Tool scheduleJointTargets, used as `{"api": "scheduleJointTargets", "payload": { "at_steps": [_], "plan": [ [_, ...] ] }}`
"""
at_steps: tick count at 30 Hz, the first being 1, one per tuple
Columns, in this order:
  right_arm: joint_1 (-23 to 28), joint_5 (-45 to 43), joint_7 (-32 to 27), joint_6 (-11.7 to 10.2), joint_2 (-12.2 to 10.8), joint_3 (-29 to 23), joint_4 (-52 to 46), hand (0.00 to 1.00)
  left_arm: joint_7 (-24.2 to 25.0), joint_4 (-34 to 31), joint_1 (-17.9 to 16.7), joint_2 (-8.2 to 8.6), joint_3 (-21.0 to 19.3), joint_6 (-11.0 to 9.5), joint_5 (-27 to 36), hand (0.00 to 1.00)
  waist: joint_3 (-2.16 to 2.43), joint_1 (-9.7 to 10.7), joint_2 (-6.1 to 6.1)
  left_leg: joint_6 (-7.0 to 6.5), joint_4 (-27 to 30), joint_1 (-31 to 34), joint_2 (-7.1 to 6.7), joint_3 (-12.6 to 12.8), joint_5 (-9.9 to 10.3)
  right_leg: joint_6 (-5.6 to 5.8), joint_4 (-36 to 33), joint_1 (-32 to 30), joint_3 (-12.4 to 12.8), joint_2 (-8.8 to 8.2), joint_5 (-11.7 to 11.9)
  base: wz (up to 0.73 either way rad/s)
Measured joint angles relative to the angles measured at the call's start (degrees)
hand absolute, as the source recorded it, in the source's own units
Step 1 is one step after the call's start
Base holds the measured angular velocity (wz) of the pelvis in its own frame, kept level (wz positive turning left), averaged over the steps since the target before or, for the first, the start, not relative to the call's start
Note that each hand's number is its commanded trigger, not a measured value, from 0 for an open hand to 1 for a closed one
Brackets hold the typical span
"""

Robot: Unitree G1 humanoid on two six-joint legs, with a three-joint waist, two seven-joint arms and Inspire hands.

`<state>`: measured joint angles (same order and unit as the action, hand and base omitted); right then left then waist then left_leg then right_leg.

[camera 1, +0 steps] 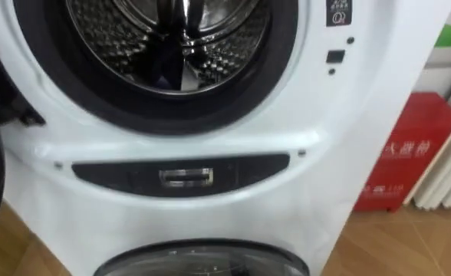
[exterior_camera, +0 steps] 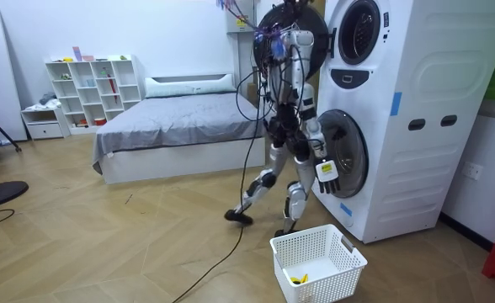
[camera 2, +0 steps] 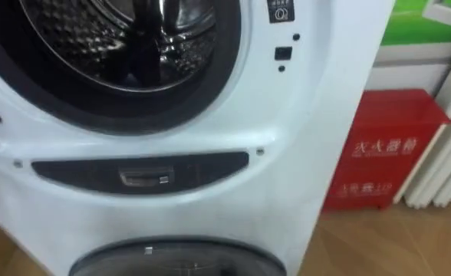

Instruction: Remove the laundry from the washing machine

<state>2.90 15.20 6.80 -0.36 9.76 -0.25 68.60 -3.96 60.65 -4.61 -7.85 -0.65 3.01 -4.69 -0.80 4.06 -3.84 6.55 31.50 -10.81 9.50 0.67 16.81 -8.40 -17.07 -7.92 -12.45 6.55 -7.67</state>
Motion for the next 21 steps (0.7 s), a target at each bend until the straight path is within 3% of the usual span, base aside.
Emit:
{"api": "scheduleJointTargets", "payload": {
  "at_steps": [3,4,6,7,8,9,10,11,12,13,14,16,17,18,19,20,21],
  "plan": [
    [-0.78,-0.61,-0.55,-0.84,-0.43,-0.78,-0.23,0.00,0.18,-0.37,2.29,0.55,1.20,-1.29,-0.05,0.00,-0.05,0.18,-0.34,-0.78,-11.20,-2.14,-0.31,-1.45,3.37,0.37,-1.50,-4.68,-0.42,-0.23,2.18,0.01],
    [-0.66,-0.51,-0.58,-0.97,-0.51,-1.15,-0.25,0.00,0.38,-0.34,2.35,0.56,1.77,-1.71,-0.12,0.00,0.02,0.22,-0.48,-0.98,-15.63,-2.95,-0.42,-1.64,4.37,0.75,-1.51,-6.02,-0.43,-0.30,3.90,-0.08],
    [-0.36,-0.22,-0.70,-0.98,-0.77,-1.64,-1.23,0.00,0.66,0.18,2.28,0.48,1.95,-2.12,-0.51,0.00,-0.01,0.22,-0.03,-2.18,-19.88,-2.87,-2.24,-1.51,4.74,1.61,-0.49,-7.73,-0.17,-1.26,6.99,-0.05],
    [-0.06,-0.09,-0.77,-1.01,-0.95,-1.94,-1.88,0.00,0.73,1.30,2.21,0.47,1.96,-2.33,-0.47,0.00,0.02,0.20,0.74,-3.43,-20.73,-2.13,-4.01,-1.14,4.39,2.70,0.55,-8.46,1.07,-2.45,9.47,-0.15],
    [0.05,-0.09,-0.88,-0.84,-0.96,-2.03,-2.29,0.00,0.89,1.89,1.80,0.45,2.08,-2.34,-0.44,0.00,0.47,0.29,1.43,-5.50,-20.51,-0.74,-5.71,0.34,3.68,3.88,3.04,-8.58,2.37,-3.67,12.68,-0.16],
    [0.11,0.11,-0.96,-0.80,-0.96,-2.03,-2.27,0.00,0.88,2.24,1.38,0.40,2.16,-2.40,-0.20,0.00,0.55,0.36,1.54,-6.44,-20.33,-0.12,-6.47,1.17,3.25,4.47,4.43,-8.49,3.04,-4.13,14.29,0.00],
    [0.27,0.62,-1.26,-0.80,-0.78,-2.14,-2.49,0.00,0.88,3.35,1.01,0.32,2.95,-2.56,0.60,0.00,0.56,0.62,1.47,-8.28,-20.02,0.94,-7.39,3.53,3.02,6.53,5.22,-8.32,4.07,-5.39,16.62,0.31],
    [1.29,1.67,-1.55,-0.75,-1.18,-3.74,-2.57,0.00,0.75,3.86,0.22,0.12,3.15,-2.71,0.68,0.00,0.38,0.72,1.08,-8.36,-19.58,1.23,-7.18,7.10,2.90,7.38,-0.95,-8.44,4.36,-6.89,12.44,0.40],
    [1.67,2.45,-1.70,-0.70,-1.17,-4.53,-2.56,0.00,0.59,3.85,-0.66,0.13,3.15,-2.84,0.69,0.00,0.38,0.69,1.34,-8.55,-19.69,1.20,-7.23,7.25,2.37,7.56,-5.12,-8.31,4.30,-7.78,9.26,0.43],
    [1.84,2.73,-1.89,-0.69,-0.61,-4.82,-2.52,0.00,0.42,3.85,-2.13,0.23,3.13,-2.87,0.68,0.00,0.81,0.64,0.61,-8.63,-19.86,1.15,-7.07,7.49,1.47,8.14,-11.57,-6.54,2.76,-9.07,4.41,0.38],
    [1.85,2.57,-1.96,-0.79,-0.11,-4.18,-2.13,0.00,0.33,3.85,-2.58,0.11,3.13,-2.86,0.67,0.00,0.69,0.32,0.63,-8.51,-19.94,1.18,-7.00,8.74,0.77,8.74,-15.54,-3.67,2.22,-10.82,0.23,0.39],
    [2.01,2.09,-1.90,-0.79,-0.11,-2.93,-1.26,0.00,0.34,3.82,-3.34,-0.40,2.85,-2.94,0.71,0.00,0.70,-0.44,1.53,-8.15,-20.45,1.16,-7.35,11.05,-0.30,9.42,-17.48,1.62,2.85,-12.49,-4.86,0.18],
    [2.32,1.87,-1.70,-0.78,-0.34,-1.61,-1.01,0.00,0.31,3.72,-4.06,-0.60,1.72,-2.96,0.79,0.00,1.02,-1.64,2.59,-7.80,-20.51,1.19,-7.51,12.65,-0.58,9.85,-15.93,4.83,3.15,-12.75,-7.17,-0.22],
    [2.37,1.49,-1.69,-0.77,-0.44,-0.64,-0.86,0.00,0.21,3.73,-4.48,-0.63,0.92,-2.95,0.80,0.00,1.01,-2.53,2.79,-7.42,-20.41,1.20,-7.56,13.38,-0.70,10.24,-13.45,5.95,3.24,-12.60,-7.80,-0.61],
    [2.27,0.03,-1.64,-0.81,-0.60,1.40,-0.65,0.00,0.09,3.73,-4.98,-0.50,-0.78,-2.97,0.76,0.00,0.79,-4.06,3.23,-6.55,-19.65,1.56,-7.50,14.37,-0.68,9.86,-8.11,7.21,4.39,-11.75,-8.33,-0.73],
    [2.23,-0.77,-1.58,-0.84,-0.60,2.96,-0.56,0.00,0.08,3.73,-5.06,-0.20,-1.70,-3.04,0.77,0.00,0.80,-4.98,3.18,-6.07,-19.03,2.26,-7.20,15.07,-0.88,8.42,-4.88,7.38,5.71,-10.49,-7.80,-0.59],
    [2.24,-1.03,-1.55,-0.85,-0.70,3.31,-0.51,0.00,0.09,3.72,-5.02,-0.18,-1.83,-3.27,0.79,0.00,0.79,-5.08,3.13,-5.88,-18.84,2.52,-6.95,14.84,-1.02,8.15,-3.76,7.38,6.06,-9.84,-7.36,-0.40]
  ]
}}
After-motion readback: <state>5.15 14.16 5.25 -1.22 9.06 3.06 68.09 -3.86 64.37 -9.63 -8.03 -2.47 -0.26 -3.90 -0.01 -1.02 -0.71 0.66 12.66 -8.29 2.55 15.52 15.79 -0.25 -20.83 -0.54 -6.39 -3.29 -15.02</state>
